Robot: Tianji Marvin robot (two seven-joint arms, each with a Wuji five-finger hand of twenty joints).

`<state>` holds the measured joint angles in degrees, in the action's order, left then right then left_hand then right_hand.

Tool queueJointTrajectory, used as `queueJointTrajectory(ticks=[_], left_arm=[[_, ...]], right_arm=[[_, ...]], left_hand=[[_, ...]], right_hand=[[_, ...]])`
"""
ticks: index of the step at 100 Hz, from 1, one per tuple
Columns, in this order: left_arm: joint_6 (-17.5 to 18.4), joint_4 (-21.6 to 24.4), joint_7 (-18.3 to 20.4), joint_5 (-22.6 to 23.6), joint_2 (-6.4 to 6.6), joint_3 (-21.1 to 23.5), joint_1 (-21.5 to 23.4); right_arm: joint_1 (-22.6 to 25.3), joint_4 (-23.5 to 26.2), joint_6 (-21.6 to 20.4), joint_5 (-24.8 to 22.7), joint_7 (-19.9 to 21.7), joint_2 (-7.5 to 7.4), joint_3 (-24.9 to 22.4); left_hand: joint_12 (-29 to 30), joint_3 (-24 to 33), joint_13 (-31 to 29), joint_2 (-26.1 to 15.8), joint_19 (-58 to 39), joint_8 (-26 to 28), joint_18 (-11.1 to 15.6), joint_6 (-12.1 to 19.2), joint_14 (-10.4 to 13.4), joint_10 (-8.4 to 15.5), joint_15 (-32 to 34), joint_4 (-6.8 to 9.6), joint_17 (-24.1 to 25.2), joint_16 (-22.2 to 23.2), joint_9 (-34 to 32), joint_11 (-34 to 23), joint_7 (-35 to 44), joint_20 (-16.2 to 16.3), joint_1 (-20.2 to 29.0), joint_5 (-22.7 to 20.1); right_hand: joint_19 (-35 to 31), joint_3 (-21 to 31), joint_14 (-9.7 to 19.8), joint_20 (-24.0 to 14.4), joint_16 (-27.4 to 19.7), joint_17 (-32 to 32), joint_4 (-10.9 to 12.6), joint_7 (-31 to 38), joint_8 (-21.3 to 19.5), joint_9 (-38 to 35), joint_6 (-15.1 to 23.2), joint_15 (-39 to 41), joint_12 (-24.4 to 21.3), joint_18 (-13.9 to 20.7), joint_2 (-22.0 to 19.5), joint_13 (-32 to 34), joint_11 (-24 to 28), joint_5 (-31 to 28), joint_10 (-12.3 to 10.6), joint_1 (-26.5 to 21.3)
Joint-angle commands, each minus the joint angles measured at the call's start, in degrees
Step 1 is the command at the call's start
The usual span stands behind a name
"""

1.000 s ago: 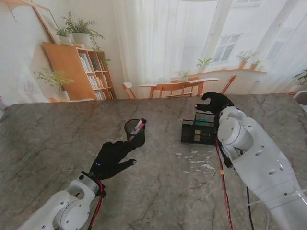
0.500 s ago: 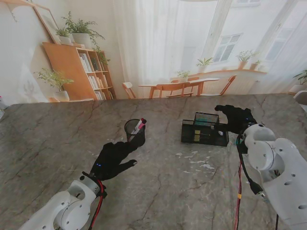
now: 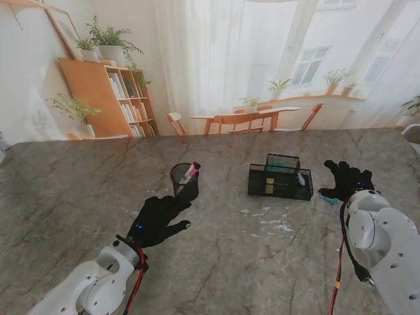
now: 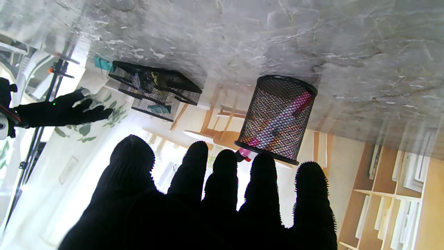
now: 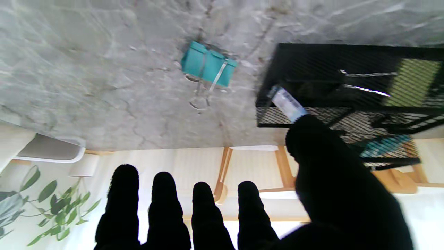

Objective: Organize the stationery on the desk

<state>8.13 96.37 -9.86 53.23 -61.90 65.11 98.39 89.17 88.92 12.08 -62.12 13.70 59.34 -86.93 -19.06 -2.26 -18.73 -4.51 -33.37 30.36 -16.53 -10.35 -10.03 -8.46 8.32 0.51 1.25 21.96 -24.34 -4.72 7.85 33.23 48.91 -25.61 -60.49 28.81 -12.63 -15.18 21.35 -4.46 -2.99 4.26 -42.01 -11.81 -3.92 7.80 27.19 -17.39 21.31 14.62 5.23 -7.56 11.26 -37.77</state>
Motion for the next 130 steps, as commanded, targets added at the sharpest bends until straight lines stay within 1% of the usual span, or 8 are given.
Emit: queueJointTrajectory(ticks=[1,22,33,52,68,85,103,130], left_arm=[[0.0,-0.3,0.2,-0.2,-0.02,-0.5,-0.1],[0.1,-0.7,0.7,-0.4,0.03,-1.6,-1.1],[0.2,-1.0,1.1,-0.5,0.08,-2.2,-1.7],[0.3,-1.7,1.7,-0.5,0.21,-2.9,-2.5],[0.2,-1.7,2.2,-0.1,0.33,-2.9,-2.7],[-0.1,-1.6,2.8,-0.1,0.4,-3.0,-2.8],[-0.3,-1.7,3.2,-0.2,0.42,-3.1,-3.1],[-0.1,-1.9,3.2,-0.6,0.38,-3.4,-3.3]], right_arm=[[0.3,-2.4,0.3,-0.5,0.0,-0.22,0.1],[-3.0,-8.9,3.1,1.6,-5.6,0.19,3.0],[-5.6,-12.2,3.4,3.3,-7.5,0.32,5.0],[-10.6,-18.5,3.8,5.7,-8.3,0.29,9.4],[-14.3,-24.2,3.0,6.8,-9.2,0.06,13.7],[-16.0,-28.5,2.2,7.2,-10.0,-0.24,17.2],[-13.8,-28.0,-0.5,4.6,-8.7,-1.05,16.4],[-10.0,-26.3,-1.0,3.1,-7.8,-1.33,15.0]], left_hand=[[-1.5,-0.7,-0.8,-3.5,0.5,0.7,1.3,-0.3,0.3,-0.3,0.6,-4.05,0.7,0.5,-0.5,-0.1,0.5,0.2,0.9,-0.7],[-1.5,-0.7,-0.8,-3.5,0.5,0.7,1.2,-0.2,0.4,-0.3,0.6,-4.05,0.6,0.5,-0.6,-0.2,0.6,0.3,0.9,-0.7],[-1.5,-0.7,-0.8,-3.5,0.5,0.7,1.3,-0.2,0.5,-0.3,0.6,-4.06,0.6,0.5,-0.6,-0.1,0.6,0.2,0.9,-0.7],[-1.5,-0.7,-0.9,-3.5,0.5,0.7,1.3,-0.2,0.4,-0.2,0.6,-4.06,0.6,0.5,-0.6,-0.2,0.6,0.2,0.9,-0.7],[-1.5,-0.6,-0.9,-3.5,0.4,0.7,1.3,-0.2,0.3,-0.4,0.6,-4.06,0.6,0.5,-0.7,-0.2,0.6,0.3,1.1,-0.8],[-1.5,-0.7,-1.0,-3.5,0.4,0.7,1.2,-0.2,0.4,-0.3,0.6,-4.07,0.6,0.5,-0.7,-0.2,0.6,0.3,1.0,-0.8],[-1.5,-0.7,-1.0,-3.4,0.3,0.7,1.1,-0.2,0.3,-0.4,0.7,-4.07,0.6,0.6,-0.7,-0.2,0.6,0.3,1.0,-0.8],[-1.5,-0.7,-1.0,-3.4,0.2,0.8,1.0,-0.2,0.4,-0.3,0.7,-4.08,0.6,0.6,-0.8,-0.2,0.6,0.3,1.1,-0.8]], right_hand=[[-2.0,0.3,0.8,-1.4,1.3,0.7,2.8,1.5,-2.4,0.2,1.0,0.3,1.3,-0.4,-0.9,1.0,0.7,1.3,-0.2,-1.4],[-6.4,-2.9,2.3,-5.0,2.7,6.2,2.6,4.0,-3.1,-2.3,4.2,12.7,2.4,0.4,-2.3,1.3,4.4,-0.2,-1.5,-4.4],[-6.8,-4.0,2.9,-5.6,2.2,7.3,2.4,4.4,-3.1,-2.4,5.3,15.5,2.5,0.8,-2.7,1.3,6.1,-0.3,-1.9,-4.6],[-7.8,-4.9,2.5,-6.4,2.0,10.3,2.2,5.2,-3.1,-3.8,5.8,18.4,2.9,1.3,-2.3,4.1,9.0,-1.5,-1.8,-4.3],[-11.1,-4.5,3.3,-8.9,3.4,16.2,2.1,9.2,-4.5,-5.7,5.4,24.4,5.3,1.9,-0.6,7.7,15.3,-3.6,-1.1,-4.7],[-14.9,0.7,3.5,-11.6,5.8,22.1,1.9,14.0,-6.8,-7.4,5.6,32.0,9.0,1.4,2.3,12.0,21.5,-5.7,-0.7,-3.7],[-19.5,7.5,3.3,-13.8,8.4,29.5,1.1,18.4,-9.4,-10.8,5.3,38.9,11.2,1.5,5.0,18.0,26.6,-8.4,-0.3,-1.8],[-19.5,14.1,3.4,-11.0,7.4,39.8,0.9,23.1,-10.4,-17.9,2.8,40.9,10.8,4.8,8.1,27.3,29.6,-13.7,0.6,-3.1]])
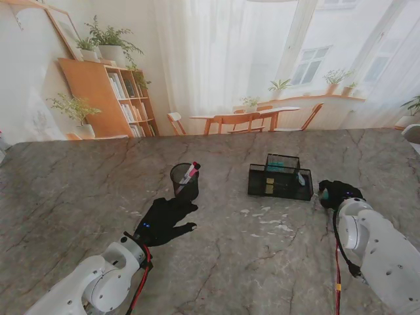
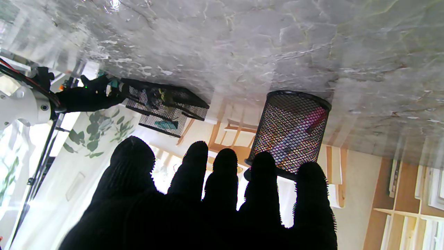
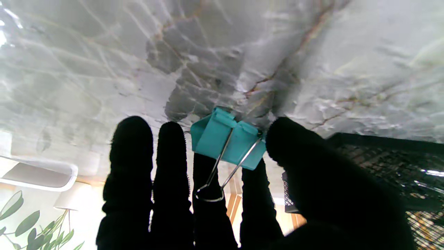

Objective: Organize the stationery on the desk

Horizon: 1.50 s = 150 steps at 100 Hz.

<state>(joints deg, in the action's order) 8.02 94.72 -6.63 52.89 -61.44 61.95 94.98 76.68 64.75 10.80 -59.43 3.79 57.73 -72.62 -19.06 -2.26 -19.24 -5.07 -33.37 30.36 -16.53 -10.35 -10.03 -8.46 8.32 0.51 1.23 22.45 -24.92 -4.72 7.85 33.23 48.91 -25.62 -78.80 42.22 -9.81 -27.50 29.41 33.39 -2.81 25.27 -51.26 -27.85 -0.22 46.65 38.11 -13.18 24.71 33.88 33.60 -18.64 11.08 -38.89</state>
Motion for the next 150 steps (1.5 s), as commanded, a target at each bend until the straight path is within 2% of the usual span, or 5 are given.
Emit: queueJointTrajectory(ticks=[1,23,47,76,150], left_arm=[[0.1,-0.2,0.0,-0.3,-0.08,-0.3,0.1],[0.2,-0.5,-0.6,-0.4,-0.16,-0.5,0.0],[0.4,-0.5,-1.0,-0.5,-0.22,-0.5,0.1],[0.6,-0.5,-1.6,-0.5,-0.29,-0.4,0.4],[1.6,-0.4,-3.6,-0.2,-0.48,0.2,1.2]], right_arm=[[2.6,-2.0,0.4,0.5,2.2,0.29,0.7],[4.0,-1.9,2.1,1.2,1.8,0.48,1.6],[5.9,-0.7,5.0,2.8,0.5,1.11,1.1],[8.0,2.7,12.3,10.3,-2.4,3.26,-0.5],[10.9,11.9,29.3,27.7,-15.1,9.86,-7.0]], left_hand=[[-1.5,-0.7,-0.5,-2.8,0.2,0.8,1.0,-0.3,0.4,-0.3,0.7,-4.07,0.6,0.1,-0.2,-0.2,0.6,0.3,1.1,-0.8],[-1.5,-0.7,-0.5,-2.9,0.1,0.8,1.0,-0.2,0.3,-0.2,0.7,-4.08,0.6,0.1,-0.2,-0.2,0.6,0.3,1.1,-0.8],[-1.5,-0.7,-0.6,-2.9,0.0,0.8,0.9,-0.2,0.4,-0.3,0.7,-4.07,0.5,0.1,-0.1,-0.2,0.6,0.4,1.2,-0.8],[-1.6,-0.6,-0.6,-2.8,-0.1,0.8,0.8,-0.2,0.4,-0.3,0.7,-4.06,0.5,0.1,-0.2,-0.2,0.6,0.3,1.2,-0.9],[-1.6,-0.7,-0.6,-2.8,-0.1,0.8,1.1,-0.2,0.5,-0.2,0.7,-4.08,0.4,0.1,-0.1,-0.2,0.6,0.2,1.1,-0.8]], right_hand=[[-1.1,0.8,0.5,1.4,-0.7,2.1,0.8,2.2,-1.1,-2.1,-1.0,2.0,-0.2,0.6,4.8,8.3,1.3,-2.8,0.8,-2.0],[0.9,6.9,0.9,9.6,-4.0,13.9,0.7,5.1,1.6,-11.3,-6.7,-0.7,-2.7,4.2,7.4,18.9,3.9,-10.0,1.7,-6.9],[-0.8,12.6,1.3,20.7,-8.7,24.5,-6.7,17.9,14.0,-25.4,-12.9,-4.8,-2.3,8.7,12.6,28.8,-0.1,-16.6,4.0,-18.1],[-0.8,13.0,0.3,22.3,-7.6,26.5,-9.7,21.6,16.9,-29.9,-12.2,-5.2,-2.5,7.8,10.9,31.0,-0.7,-20.4,4.0,-23.1],[-2.3,14.3,-1.0,22.5,-5.3,26.7,-11.3,24.8,16.6,-31.8,-8.5,-3.0,-0.3,5.3,12.3,31.4,0.7,-24.7,2.3,-25.0]])
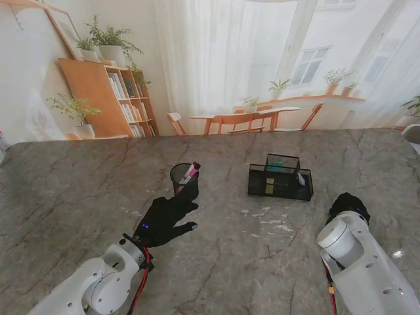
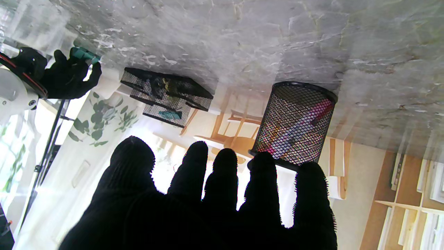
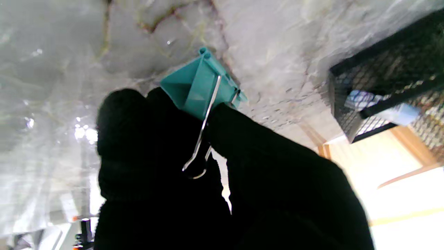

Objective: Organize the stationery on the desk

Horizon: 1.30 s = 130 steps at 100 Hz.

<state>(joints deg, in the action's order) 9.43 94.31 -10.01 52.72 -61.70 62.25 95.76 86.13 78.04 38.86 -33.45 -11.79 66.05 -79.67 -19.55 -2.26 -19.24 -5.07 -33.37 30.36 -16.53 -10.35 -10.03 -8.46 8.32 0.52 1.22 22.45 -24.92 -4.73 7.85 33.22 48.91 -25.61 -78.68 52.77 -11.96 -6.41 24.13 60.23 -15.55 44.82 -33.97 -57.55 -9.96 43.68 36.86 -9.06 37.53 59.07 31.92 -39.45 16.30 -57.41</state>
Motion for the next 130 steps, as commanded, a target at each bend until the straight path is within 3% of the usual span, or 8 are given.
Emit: queueJointTrajectory(ticks=[1,71,130], left_arm=[[0.2,0.0,-0.2,0.0,-0.23,-0.1,0.5],[0.7,-0.1,-1.5,0.3,-0.35,0.1,0.6],[1.2,0.2,-3.3,0.8,-0.49,0.8,1.7]], right_arm=[[1.4,-1.3,1.4,1.9,0.3,1.64,-0.1],[4.2,10.8,7.7,16.8,-9.3,7.77,-6.4],[3.8,20.9,11.8,26.5,-15.2,12.14,-8.1]], left_hand=[[-1.1,-0.7,-0.6,-2.9,-0.1,0.8,1.1,-0.2,0.5,-0.2,0.7,-4.07,0.4,0.1,-0.1,-0.2,0.6,0.2,1.2,-0.8],[-1.1,-0.7,-0.6,-2.9,-0.1,0.8,1.4,-0.3,0.5,-0.2,0.7,-4.08,0.3,0.1,-0.1,-0.2,0.6,0.1,1.2,-0.8],[-1.1,-0.7,-0.7,-2.8,-0.1,0.8,1.4,-0.3,0.6,-0.3,0.7,-4.08,0.2,0.1,-0.2,-0.2,0.6,0.1,1.2,-0.9]], right_hand=[[-2.4,3.9,1.2,1.4,0.1,-0.1,1.5,5.3,-0.7,-2.1,1.3,0.1,1.0,1.1,-0.5,6.2,2.5,-3.9,-2.9,-6.4],[-3.4,5.1,1.2,1.1,1.0,0.1,1.1,6.2,-1.4,-2.3,2.4,1.9,2.0,0.8,-0.1,6.2,3.2,-4.5,-3.4,-6.2],[-3.3,4.6,1.3,1.2,1.1,0.1,1.1,6.5,-1.3,-2.1,2.6,2.1,2.1,1.0,-0.3,5.9,3.3,-4.5,-3.5,-6.4]])
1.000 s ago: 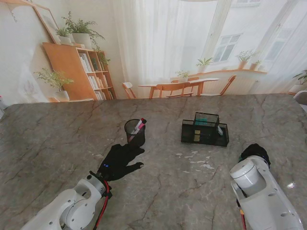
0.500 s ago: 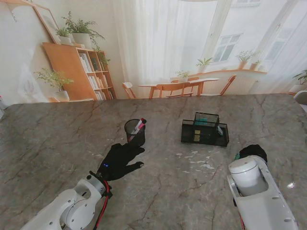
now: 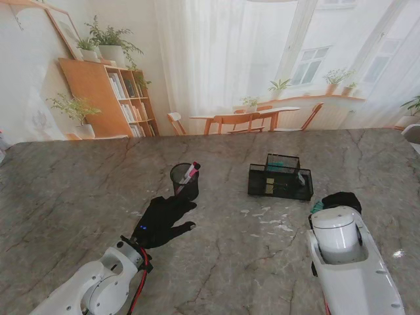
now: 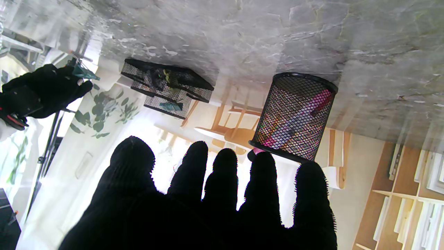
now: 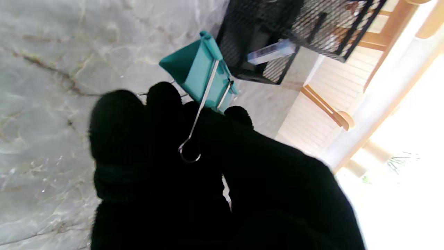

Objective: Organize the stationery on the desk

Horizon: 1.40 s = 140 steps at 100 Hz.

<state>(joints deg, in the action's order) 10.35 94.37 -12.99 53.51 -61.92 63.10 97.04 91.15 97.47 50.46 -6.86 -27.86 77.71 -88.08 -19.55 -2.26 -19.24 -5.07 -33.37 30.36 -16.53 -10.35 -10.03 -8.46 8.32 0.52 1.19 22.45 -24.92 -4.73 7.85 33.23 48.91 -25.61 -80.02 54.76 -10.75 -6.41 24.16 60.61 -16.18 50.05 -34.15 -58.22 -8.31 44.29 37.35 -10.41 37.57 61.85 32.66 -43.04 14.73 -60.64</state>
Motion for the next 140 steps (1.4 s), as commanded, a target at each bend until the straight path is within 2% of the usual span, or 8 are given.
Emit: queueJointTrajectory(ticks=[1,30,59,68,86,116,140], left_arm=[[0.3,0.2,-0.3,0.1,-0.27,0.0,0.4],[0.4,0.2,-0.9,0.2,-0.32,0.3,0.8],[0.1,0.0,0.3,0.2,-0.17,0.7,0.6],[0.0,-0.3,0.8,0.1,-0.1,0.6,0.2],[-0.2,-1.2,2.2,-0.2,0.06,-0.2,-1.0],[-0.7,-2.1,4.0,-0.7,0.23,-1.4,-2.4],[-0.9,-2.1,4.9,-1.1,0.29,-1.7,-2.8]], right_arm=[[-1.3,1.6,0.3,0.0,0.9,0.5,0.3],[-6.9,2.9,1.5,2.1,0.5,1.34,2.8],[-15.7,-4.1,1.7,0.9,2.7,0.86,6.7],[-18.2,-6.8,1.0,0.5,4.2,0.23,8.1],[-22.2,-12.7,-2.6,-2.1,8.8,-2.14,11.8],[-26.6,-18.4,-7.4,-6.2,15.2,-5.04,15.9],[-29.9,-23.4,-9.9,-9.8,18.0,-6.3,18.9]], left_hand=[[-1.1,-0.7,-0.7,-2.9,-0.1,0.8,1.4,-0.3,0.6,-0.4,0.6,-4.07,0.3,0.1,-0.2,-0.2,0.6,0.0,1.2,-0.9],[-1.1,-0.7,-0.7,-2.9,-0.1,0.8,1.4,-0.3,0.5,-0.3,0.7,-4.07,0.2,0.1,-0.2,-0.2,0.6,0.0,1.2,-0.9],[-1.1,-0.7,-0.7,-2.9,0.0,0.8,1.5,-0.4,0.7,-0.4,0.6,-4.07,0.3,0.1,-0.1,-0.2,0.6,0.0,1.2,-0.8],[-1.1,-0.7,-0.7,-2.9,0.0,0.8,1.5,-0.3,0.5,-0.3,0.6,-4.06,0.3,0.1,-0.1,-0.2,0.6,0.0,1.2,-0.8],[-1.1,-0.7,-0.7,-2.9,0.0,0.8,1.5,-0.3,0.5,-0.3,0.7,-4.07,0.3,0.1,-0.2,-0.2,0.6,0.0,1.2,-0.9],[-1.1,-0.7,-0.6,-2.9,0.0,0.8,1.5,-0.4,0.5,-0.3,0.7,-4.07,0.3,0.1,-0.2,-0.2,0.6,0.0,1.2,-0.8],[-1.1,-0.7,-0.6,-2.9,-0.1,0.8,1.5,-0.4,0.5,-0.3,0.7,-4.08,0.3,0.1,-0.2,-0.2,0.6,0.0,1.1,-0.9]], right_hand=[[-2.0,2.7,0.0,1.2,1.1,-0.2,1.7,1.3,-1.2,-1.4,1.0,1.5,1.6,2.4,-0.4,3.1,2.5,-0.9,-2.0,-3.2],[-1.9,2.4,0.3,1.2,1.1,-0.3,1.8,1.3,-1.2,-1.3,1.4,1.5,1.6,2.8,-0.7,3.0,2.5,-0.8,-2.3,-3.1],[-1.6,2.1,0.5,1.2,1.1,-0.3,1.9,1.4,-1.2,-1.2,1.8,1.4,1.7,2.9,-0.9,2.9,2.4,-0.8,-2.6,-3.1],[-1.6,2.1,0.5,1.2,1.1,-0.3,2.0,1.4,-1.3,-1.2,1.9,1.4,1.8,2.9,-0.9,2.8,2.4,-0.8,-2.5,-3.1],[-1.6,2.1,0.5,1.1,1.2,-0.3,2.0,1.4,-1.3,-1.2,1.9,1.4,1.8,2.9,-0.8,2.8,2.4,-0.8,-2.6,-3.1],[-1.5,1.9,0.4,1.1,1.3,-0.5,2.0,1.4,-1.3,-1.2,2.0,1.3,1.8,2.7,-0.8,2.6,2.3,-0.9,-2.7,-3.2],[-1.3,1.8,0.6,1.1,1.3,-0.7,2.0,1.4,-1.4,-1.0,2.5,1.2,1.9,2.6,-1.2,2.4,2.3,-0.8,-3.0,-3.0]])
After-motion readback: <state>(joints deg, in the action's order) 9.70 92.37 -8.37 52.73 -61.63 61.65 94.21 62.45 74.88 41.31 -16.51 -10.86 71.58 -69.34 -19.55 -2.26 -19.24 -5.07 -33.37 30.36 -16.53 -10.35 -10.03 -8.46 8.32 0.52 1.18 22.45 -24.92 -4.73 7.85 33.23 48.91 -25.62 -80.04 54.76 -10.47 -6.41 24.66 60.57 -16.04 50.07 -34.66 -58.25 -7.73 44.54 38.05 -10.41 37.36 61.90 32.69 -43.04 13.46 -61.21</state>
